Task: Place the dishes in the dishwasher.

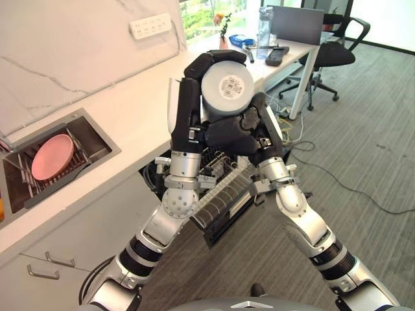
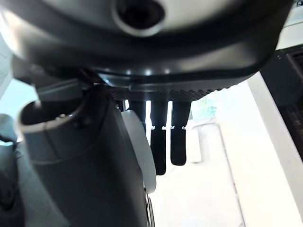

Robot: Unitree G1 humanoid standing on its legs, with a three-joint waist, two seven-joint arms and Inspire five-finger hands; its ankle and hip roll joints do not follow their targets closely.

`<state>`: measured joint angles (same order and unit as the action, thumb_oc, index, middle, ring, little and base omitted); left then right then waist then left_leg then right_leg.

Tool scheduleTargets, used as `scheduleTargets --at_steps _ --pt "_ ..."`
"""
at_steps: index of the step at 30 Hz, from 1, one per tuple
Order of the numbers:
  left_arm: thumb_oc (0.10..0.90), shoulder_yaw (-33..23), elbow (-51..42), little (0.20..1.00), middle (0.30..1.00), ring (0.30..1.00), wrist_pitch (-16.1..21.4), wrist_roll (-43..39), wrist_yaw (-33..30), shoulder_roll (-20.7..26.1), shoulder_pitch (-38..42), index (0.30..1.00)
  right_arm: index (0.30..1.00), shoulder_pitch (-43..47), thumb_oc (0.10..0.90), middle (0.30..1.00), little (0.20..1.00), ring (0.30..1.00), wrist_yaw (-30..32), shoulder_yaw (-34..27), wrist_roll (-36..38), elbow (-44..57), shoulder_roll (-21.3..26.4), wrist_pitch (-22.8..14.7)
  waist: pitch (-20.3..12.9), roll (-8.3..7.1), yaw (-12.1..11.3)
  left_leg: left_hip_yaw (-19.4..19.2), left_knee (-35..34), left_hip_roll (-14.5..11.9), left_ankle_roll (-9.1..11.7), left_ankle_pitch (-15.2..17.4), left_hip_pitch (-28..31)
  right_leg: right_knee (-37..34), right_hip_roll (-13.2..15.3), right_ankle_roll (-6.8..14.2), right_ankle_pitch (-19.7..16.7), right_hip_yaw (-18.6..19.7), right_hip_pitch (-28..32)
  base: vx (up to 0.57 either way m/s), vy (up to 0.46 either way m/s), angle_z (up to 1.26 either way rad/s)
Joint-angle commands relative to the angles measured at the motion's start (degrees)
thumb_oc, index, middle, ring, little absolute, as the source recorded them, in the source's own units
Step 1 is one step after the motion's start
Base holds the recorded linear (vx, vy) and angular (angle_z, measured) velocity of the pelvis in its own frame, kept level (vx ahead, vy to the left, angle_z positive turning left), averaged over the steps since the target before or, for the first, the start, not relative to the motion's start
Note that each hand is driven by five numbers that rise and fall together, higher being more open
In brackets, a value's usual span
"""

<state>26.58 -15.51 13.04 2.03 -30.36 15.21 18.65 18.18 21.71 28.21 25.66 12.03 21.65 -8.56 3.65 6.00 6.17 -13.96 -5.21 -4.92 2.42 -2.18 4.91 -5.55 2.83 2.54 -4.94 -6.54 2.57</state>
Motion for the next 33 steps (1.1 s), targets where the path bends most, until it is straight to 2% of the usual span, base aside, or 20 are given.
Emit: scheduleTargets --at_steps 1,8,11,18,22,25,28,33 --pt "0.800 1.19 2.13 0.900 0.900 0.900 0.23 -1.56 -0.04 2.99 -0.58 0.900 0.300 9.14 0.400 0.300 0.300 0.300 1.93 -8.78 -7.17 9.86 -4.30 -10.36 -3.13 -6.38 -0.86 0.46 0.21 -4.49 4.60 1.61 1.73 0.55 4.22 6.19 6.17 0.12 3.48 0.00 -0.006 0.13" --pt "0.800 -1.76 3.23 0.900 0.900 0.900 -0.84 -3.42 0.91 4.36 -7.04 0.900 0.300 11.11 0.400 0.300 0.300 0.300 3.40 -11.10 -8.73 7.34 0.08 -5.22 -2.97 -6.93 -1.93 1.14 0.21 -4.40 4.69 1.50 1.32 0.55 4.16 6.24 6.32 -0.53 3.63 0.00 -0.001 0.07" --pt "0.800 -3.30 3.47 0.900 0.900 0.900 -1.49 -4.10 1.84 5.10 -10.87 0.900 0.300 12.04 0.400 0.300 0.300 0.300 3.94 -11.97 -9.63 6.00 2.18 -1.89 -2.72 -7.15 -2.74 1.81 0.21 -4.29 4.76 1.32 0.79 0.55 4.15 6.23 6.40 -1.15 3.62 0.01 0.003 0.15" --pt "0.800 -6.13 3.98 0.900 0.900 0.900 -1.94 -5.13 2.54 6.08 -15.93 0.900 0.300 13.51 0.400 0.300 0.300 0.300 2.55 -12.53 -11.05 3.36 5.31 1.60 -2.43 -7.70 -4.30 3.21 0.21 -4.13 5.00 0.96 -0.26 0.55 4.25 6.16 6.55 -2.48 3.69 0.00 0.004 0.14" --pt "0.800 -8.64 5.89 0.900 0.900 0.900 -1.90 -4.94 3.06 7.20 -20.50 0.900 0.300 15.05 0.400 0.300 0.300 0.300 -1.65 -11.29 -11.86 -0.62 9.64 6.32 -2.19 -8.40 -5.61 4.47 0.21 -3.90 5.09 0.59 -1.24 0.55 4.39 6.16 6.43 -3.77 3.61 0.00 -0.001 0.14" --pt "0.800 -10.96 10.19 0.900 0.900 0.900 -1.91 -3.96 3.84 8.29 -27.26 0.900 0.300 17.32 0.400 0.300 0.300 0.300 -7.82 -9.91 -14.62 -7.79 16.74 13.44 -1.20 -9.82 -7.93 6.67 0.21 -3.69 5.34 -0.22 -3.38 0.55 4.54 6.25 6.43 -5.96 3.25 -0.04 -0.010 0.29" --pt "0.800 -10.98 14.74 0.900 0.900 0.900 -2.28 -2.07 4.25 8.66 -29.31 0.900 0.300 16.60 0.400 0.300 0.300 0.300 -10.63 -9.78 -14.45 -12.88 17.25 15.61 -0.89 -10.30 -8.79 7.61 0.21 -3.43 5.28 -0.35 -3.81 0.55 4.63 6.28 6.50 -6.99 3.49 -0.01 0.004 0.39" --pt "0.800 -10.72 21.60 0.900 0.900 0.900 -2.05 -2.15 5.21 8.41 -32.78 0.900 0.300 17.93 0.400 0.300 0.300 0.300 -14.02 -9.07 -17.45 -23.13 19.19 16.28 -0.22 -11.32 -10.67 9.20 0.21 -2.93 5.29 -0.66 -4.57 0.55 4.77 6.19 6.82 -8.88 3.98 0.00 -0.001 0.27"
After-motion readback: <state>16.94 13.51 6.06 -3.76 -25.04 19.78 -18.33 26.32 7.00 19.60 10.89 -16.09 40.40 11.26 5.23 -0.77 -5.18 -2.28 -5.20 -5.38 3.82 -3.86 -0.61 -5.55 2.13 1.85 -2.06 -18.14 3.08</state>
